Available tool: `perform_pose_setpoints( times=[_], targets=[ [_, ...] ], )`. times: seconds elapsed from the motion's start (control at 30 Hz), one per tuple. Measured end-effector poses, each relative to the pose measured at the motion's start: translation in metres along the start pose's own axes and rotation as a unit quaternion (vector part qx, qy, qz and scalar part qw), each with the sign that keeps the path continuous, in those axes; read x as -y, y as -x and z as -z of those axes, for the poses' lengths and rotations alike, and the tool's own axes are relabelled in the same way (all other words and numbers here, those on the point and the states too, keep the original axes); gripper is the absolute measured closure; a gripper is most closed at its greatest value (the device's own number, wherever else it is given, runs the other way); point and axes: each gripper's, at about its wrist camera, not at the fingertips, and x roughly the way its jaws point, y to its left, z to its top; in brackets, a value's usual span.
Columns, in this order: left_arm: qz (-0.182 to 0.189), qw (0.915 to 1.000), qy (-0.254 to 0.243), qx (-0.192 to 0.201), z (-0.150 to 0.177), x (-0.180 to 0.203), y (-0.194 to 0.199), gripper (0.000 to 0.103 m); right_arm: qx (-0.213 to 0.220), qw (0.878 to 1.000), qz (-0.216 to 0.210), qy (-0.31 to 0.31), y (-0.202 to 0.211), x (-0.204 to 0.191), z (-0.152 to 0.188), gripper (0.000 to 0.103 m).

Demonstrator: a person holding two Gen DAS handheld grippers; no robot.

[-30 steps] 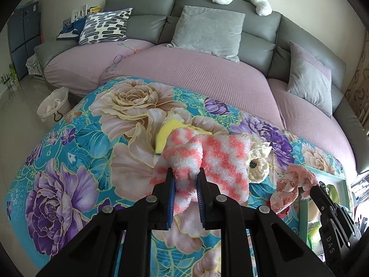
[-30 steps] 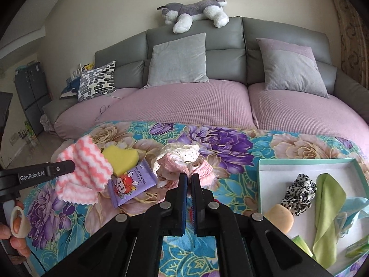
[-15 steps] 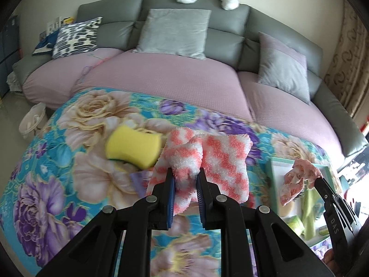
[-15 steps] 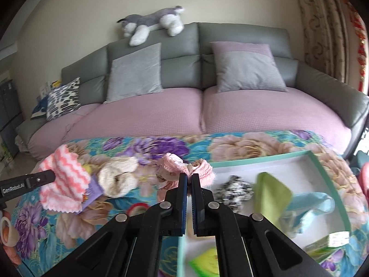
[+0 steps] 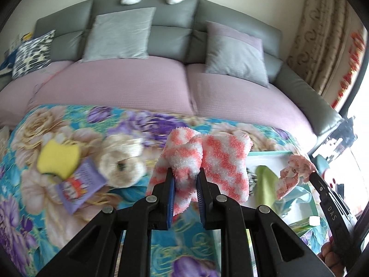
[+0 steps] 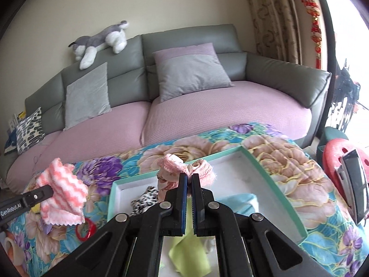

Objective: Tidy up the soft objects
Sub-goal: 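Carry the striped towel and pink lace cloth over the tray with both tools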

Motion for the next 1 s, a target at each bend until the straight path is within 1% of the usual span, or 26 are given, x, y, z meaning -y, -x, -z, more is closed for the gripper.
perform_pose_setpoints(
  times=[0.17, 0.33, 0.53, 0.63, 0.67, 0.73, 0.77, 0.8, 0.83, 0.87, 0.9, 0.93, 0.97, 1.0],
  targets=[
    [0.024, 0.9988, -0.040, -0.013, 0.003, 0.037, -0.024, 0.085, 0.008, 0.999, 0.028, -0.017, -0.004, 0.019, -0.004, 0.100],
    [0.036, 0.9960, -0.076, -0.029, 0.009, 0.065, -0.041, 0.085, 0.012, 0.998, 0.049, -0.021, -0.009, 0.030, -0.007, 0.100],
    [0.048, 0.9919, -0.109, -0.044, 0.018, 0.090, -0.059, 0.084, 0.001, 0.998, 0.060, -0.017, -0.017, 0.033, -0.004, 0.099],
    [0.042, 0.9902, -0.124, -0.050, 0.022, 0.098, -0.065, 0.083, -0.007, 0.998, 0.060, -0.020, -0.021, 0.034, -0.003, 0.099],
    [0.039, 0.9894, -0.130, -0.051, 0.023, 0.100, -0.066, 0.080, -0.012, 0.998, 0.059, -0.021, -0.022, 0.035, -0.002, 0.099],
    [0.036, 0.9887, -0.137, -0.049, 0.024, 0.102, -0.065, 0.071, -0.018, 0.998, 0.061, -0.020, -0.023, 0.035, -0.002, 0.098],
    [0.036, 0.9885, -0.139, -0.050, 0.024, 0.102, -0.064, 0.065, -0.021, 0.998, 0.062, -0.019, -0.023, 0.035, -0.002, 0.095],
    [0.036, 0.9884, -0.139, -0.050, 0.023, 0.102, -0.064, 0.060, -0.025, 0.997, 0.064, -0.020, -0.023, 0.035, -0.002, 0.096],
    [0.036, 0.9884, -0.139, -0.049, 0.023, 0.101, -0.063, 0.058, -0.026, 0.997, 0.066, -0.022, -0.022, 0.035, -0.002, 0.096],
    [0.035, 0.9885, -0.139, -0.048, 0.022, 0.101, -0.062, 0.054, -0.031, 0.997, 0.065, -0.025, -0.021, 0.036, -0.002, 0.096],
    [0.033, 0.9884, -0.140, -0.048, 0.021, 0.100, -0.061, 0.046, -0.039, 0.997, 0.062, -0.025, -0.021, 0.036, -0.002, 0.096],
    [0.031, 0.9884, -0.141, -0.049, 0.021, 0.099, -0.060, 0.041, -0.044, 0.997, 0.062, -0.024, -0.021, 0.036, -0.002, 0.095],
    [0.026, 0.9887, -0.140, -0.046, 0.020, 0.098, -0.058, 0.030, -0.051, 0.996, 0.066, -0.021, -0.021, 0.036, -0.002, 0.093],
    [0.022, 0.9891, -0.139, -0.044, 0.019, 0.097, -0.056, 0.021, -0.057, 0.996, 0.069, -0.019, -0.021, 0.035, -0.002, 0.083]
  ],
)
